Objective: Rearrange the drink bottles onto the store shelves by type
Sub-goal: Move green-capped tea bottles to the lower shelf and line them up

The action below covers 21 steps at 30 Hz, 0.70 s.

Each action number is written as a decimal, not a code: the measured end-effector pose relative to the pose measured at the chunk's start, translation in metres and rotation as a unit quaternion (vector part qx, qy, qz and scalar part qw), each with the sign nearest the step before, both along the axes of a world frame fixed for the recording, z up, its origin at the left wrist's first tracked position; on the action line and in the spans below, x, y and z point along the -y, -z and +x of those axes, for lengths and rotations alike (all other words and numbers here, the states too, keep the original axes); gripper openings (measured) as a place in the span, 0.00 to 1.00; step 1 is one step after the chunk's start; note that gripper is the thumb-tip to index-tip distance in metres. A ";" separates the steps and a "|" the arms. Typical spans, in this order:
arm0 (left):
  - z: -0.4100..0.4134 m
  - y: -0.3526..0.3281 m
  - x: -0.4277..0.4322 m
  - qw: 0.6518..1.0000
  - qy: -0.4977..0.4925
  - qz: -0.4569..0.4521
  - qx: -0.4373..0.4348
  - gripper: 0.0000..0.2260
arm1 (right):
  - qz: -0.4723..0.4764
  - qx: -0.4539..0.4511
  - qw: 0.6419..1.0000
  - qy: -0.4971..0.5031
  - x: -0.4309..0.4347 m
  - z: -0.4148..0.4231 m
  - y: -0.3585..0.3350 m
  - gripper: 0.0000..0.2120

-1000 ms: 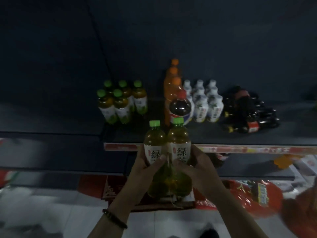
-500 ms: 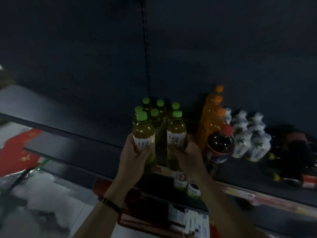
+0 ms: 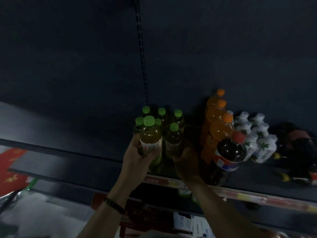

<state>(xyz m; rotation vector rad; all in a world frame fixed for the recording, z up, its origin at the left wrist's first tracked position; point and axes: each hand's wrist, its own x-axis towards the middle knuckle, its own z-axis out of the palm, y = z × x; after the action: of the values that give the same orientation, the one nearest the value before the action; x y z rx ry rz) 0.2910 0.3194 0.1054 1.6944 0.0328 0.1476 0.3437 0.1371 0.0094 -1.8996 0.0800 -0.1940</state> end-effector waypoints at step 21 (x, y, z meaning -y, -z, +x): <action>0.038 -0.035 0.026 0.994 0.094 0.003 0.048 0.21 | -0.120 0.140 0.983 -0.015 0.027 -0.029 -0.199 0.08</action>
<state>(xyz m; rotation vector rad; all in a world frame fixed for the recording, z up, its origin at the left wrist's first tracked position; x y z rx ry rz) 0.3291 0.2930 0.1401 1.6844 -0.1984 0.0879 0.3152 0.1105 0.2082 -2.0920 -0.1691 -0.4671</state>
